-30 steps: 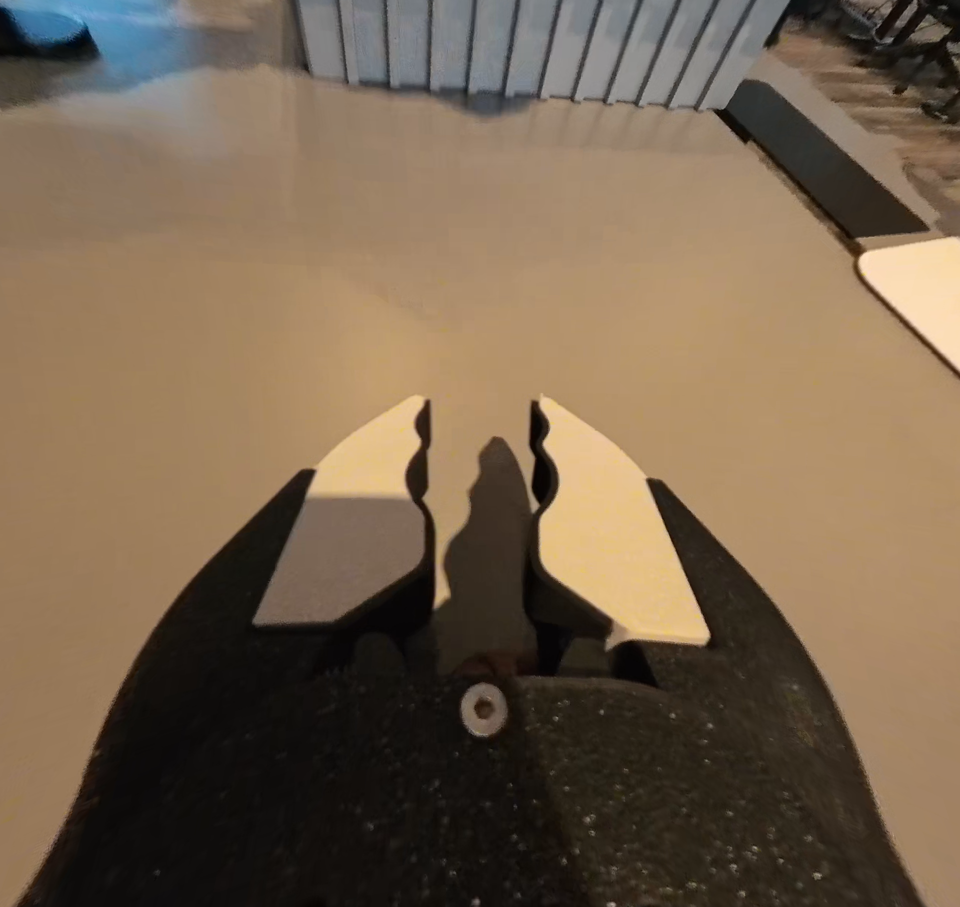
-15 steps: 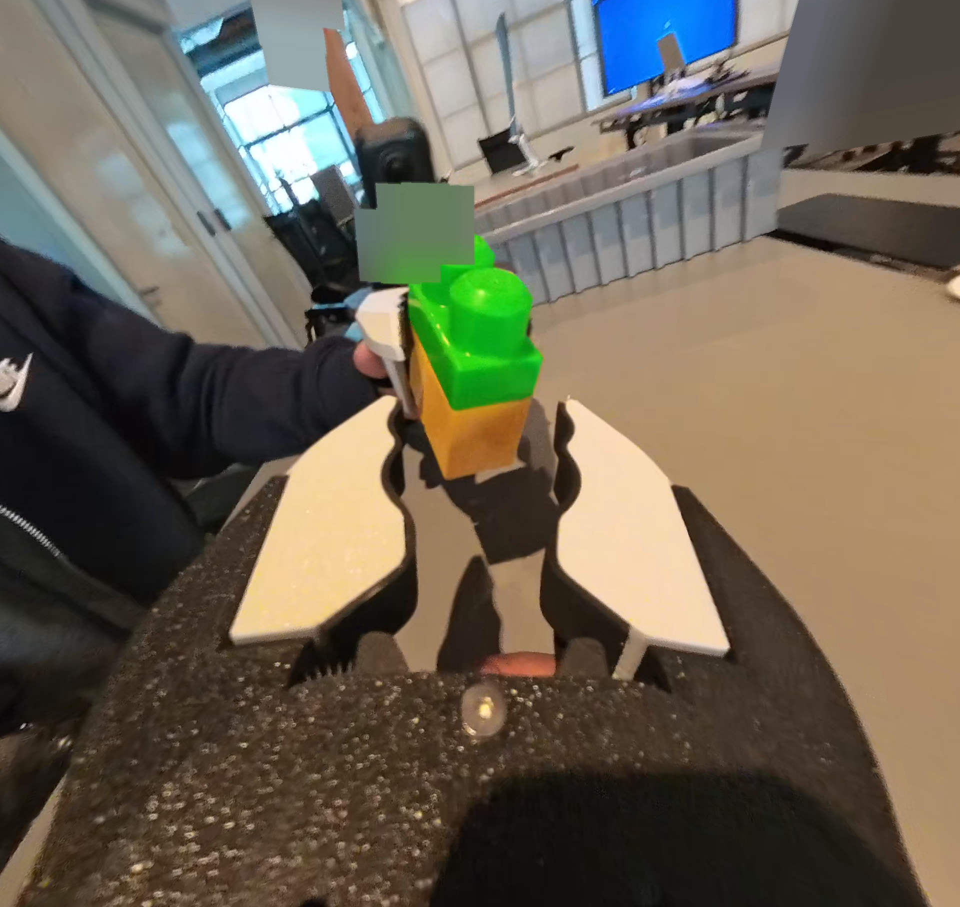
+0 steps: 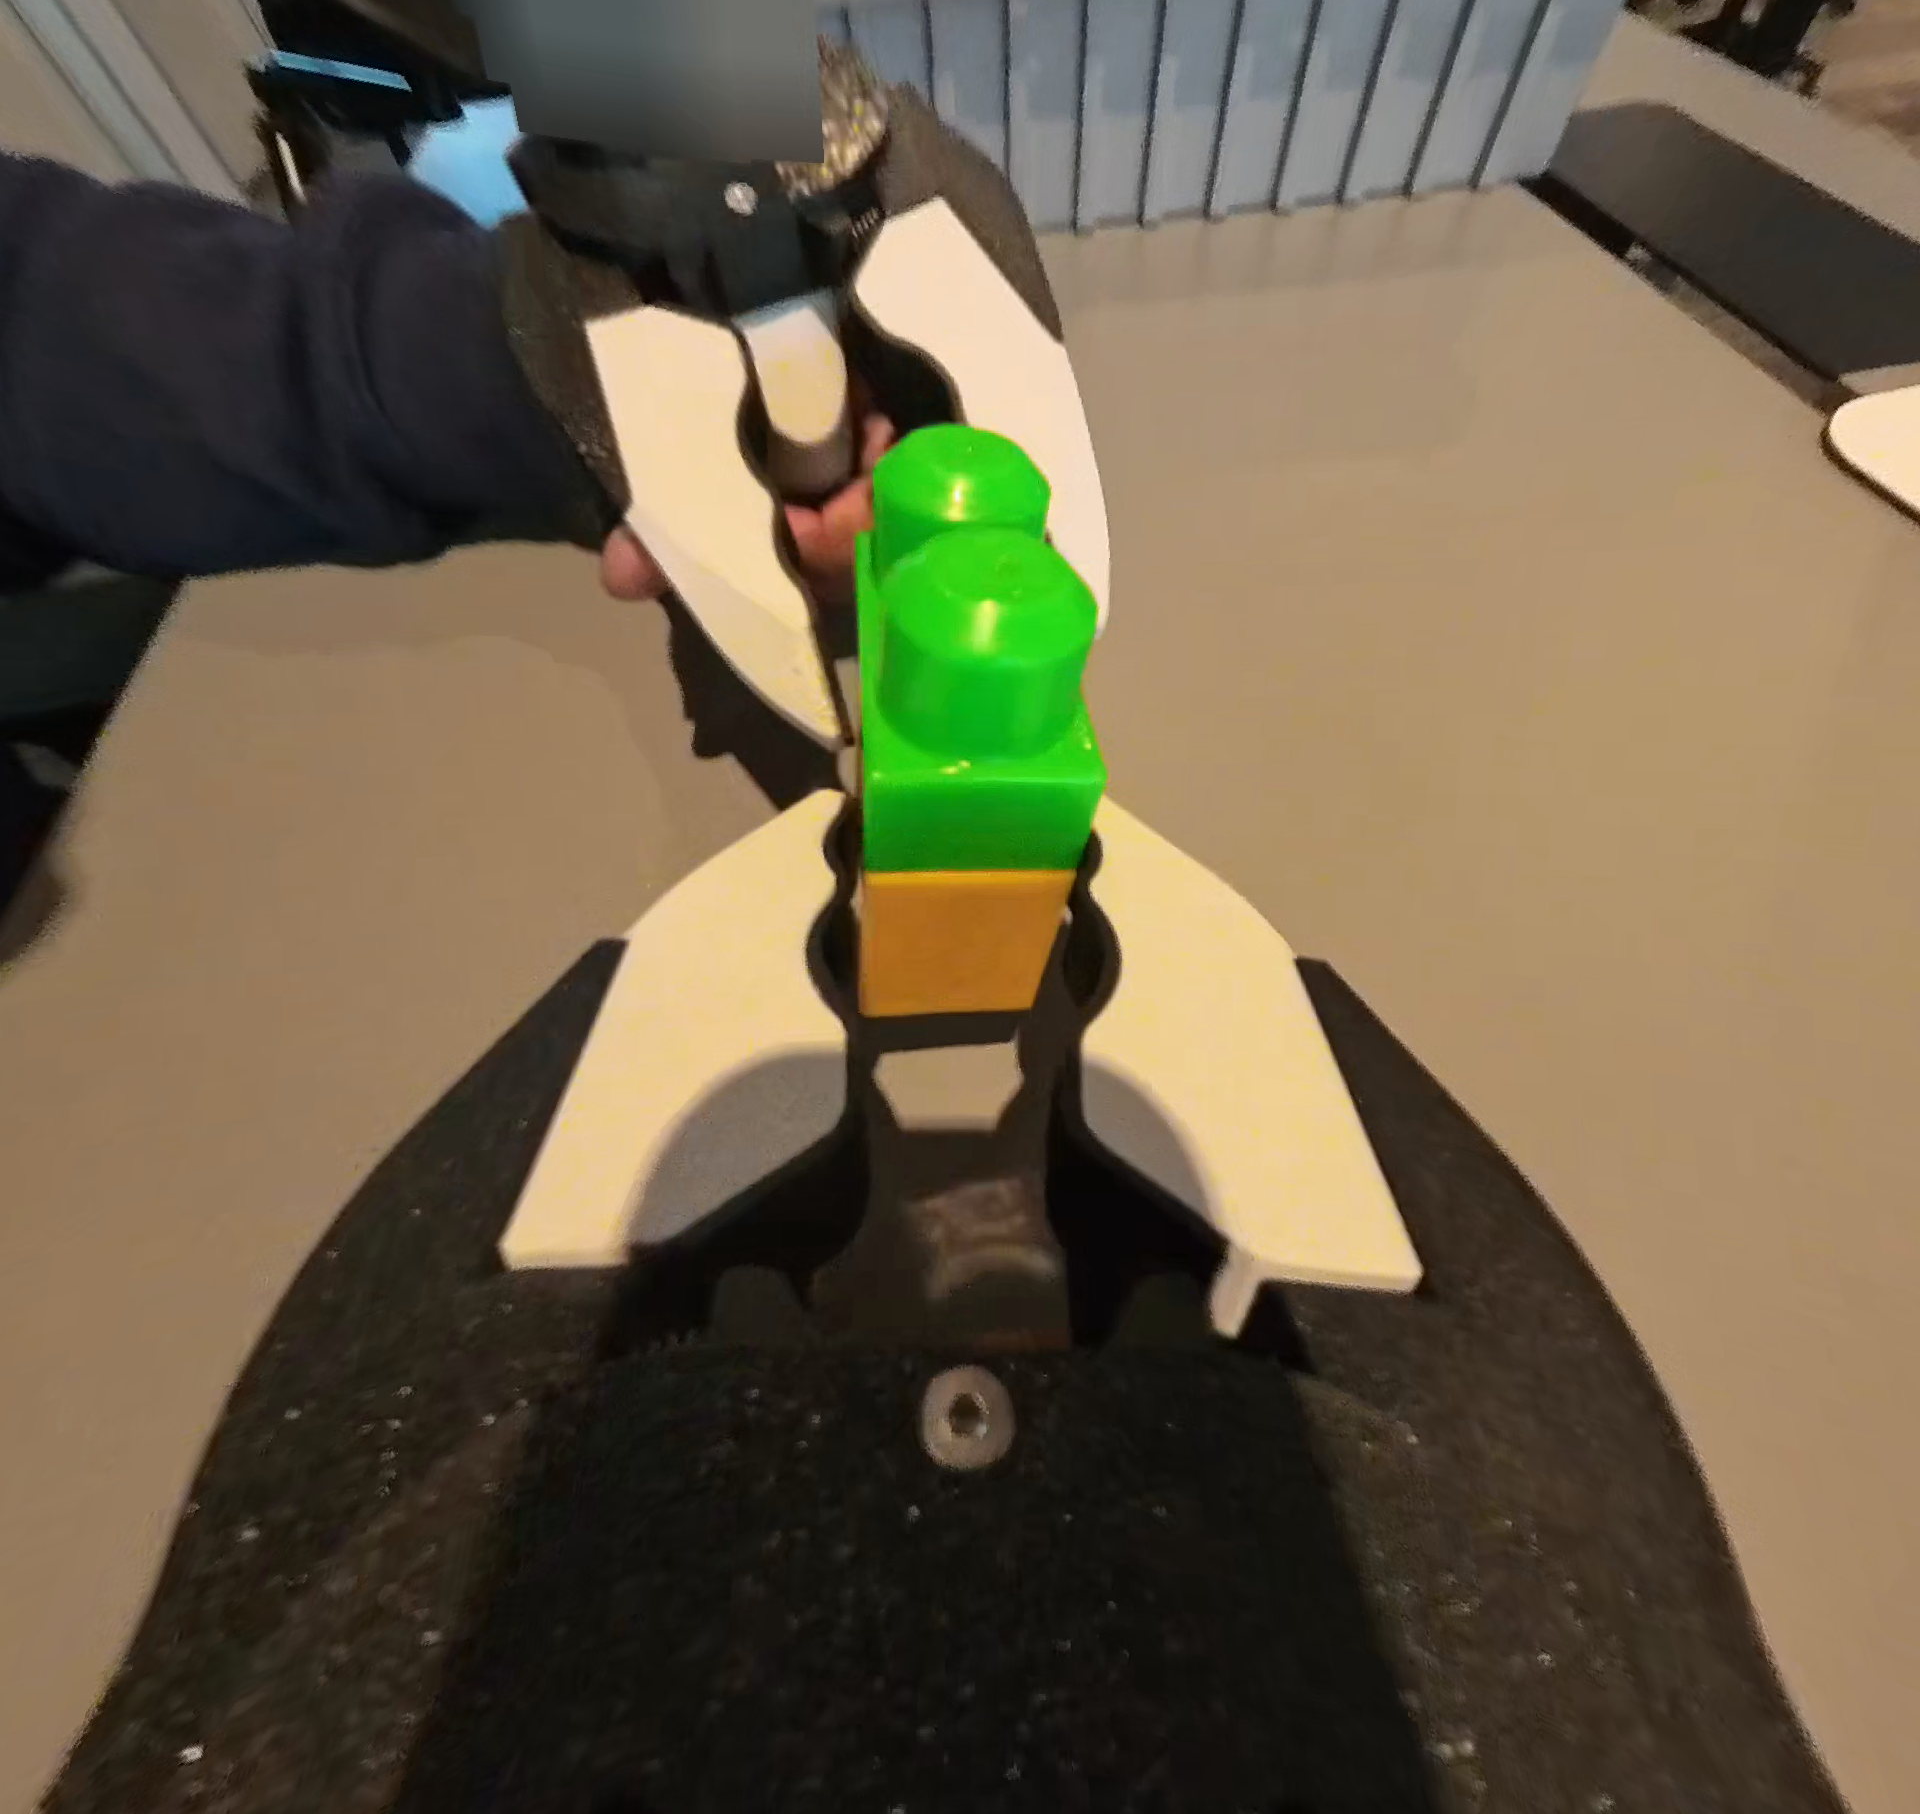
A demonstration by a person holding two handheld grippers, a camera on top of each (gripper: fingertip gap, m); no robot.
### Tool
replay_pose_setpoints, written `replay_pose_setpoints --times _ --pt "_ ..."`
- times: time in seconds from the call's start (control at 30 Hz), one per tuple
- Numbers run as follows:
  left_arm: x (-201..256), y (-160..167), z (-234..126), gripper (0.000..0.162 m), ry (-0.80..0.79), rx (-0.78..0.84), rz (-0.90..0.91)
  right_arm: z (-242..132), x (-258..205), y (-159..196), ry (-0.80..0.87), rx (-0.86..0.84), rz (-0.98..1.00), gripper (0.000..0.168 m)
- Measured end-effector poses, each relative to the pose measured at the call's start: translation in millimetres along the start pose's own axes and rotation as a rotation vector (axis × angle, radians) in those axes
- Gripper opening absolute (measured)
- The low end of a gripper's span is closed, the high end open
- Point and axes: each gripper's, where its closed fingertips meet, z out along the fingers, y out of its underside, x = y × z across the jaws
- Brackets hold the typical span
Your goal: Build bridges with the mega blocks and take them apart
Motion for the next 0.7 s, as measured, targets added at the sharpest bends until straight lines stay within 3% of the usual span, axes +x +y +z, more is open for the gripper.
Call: replay_pose_setpoints --times 0.23,0.37,0.5,0.6,0.7 --pt "1.1 32.0 4.2 0.044 -0.009 -0.223 0.044 8.5 2.5 24.9 0.019 -0.132 -0.022 0.038" --pt "3.0 35.7 7.8 0.045 -0.019 -0.256 0.077 7.7 1.2 29.3 0.007 -0.160 -0.015 0.037" --pt "4.4 40.5 10.6 0.037 -0.031 -0.295 0.121 7.9 4.0 48.0 0.049 -0.284 -0.110 0.038" --pt "7.0 40.2 11.0 0.037 -0.017 -0.294 0.125 7.2 9.2 49.6 0.089 -0.301 -0.146 0.057" --pt "7.9 40.1 11.4 0.037 -0.017 -0.294 0.130 6.2 0.3 31.4 0.053 -0.202 -0.142 0.065"
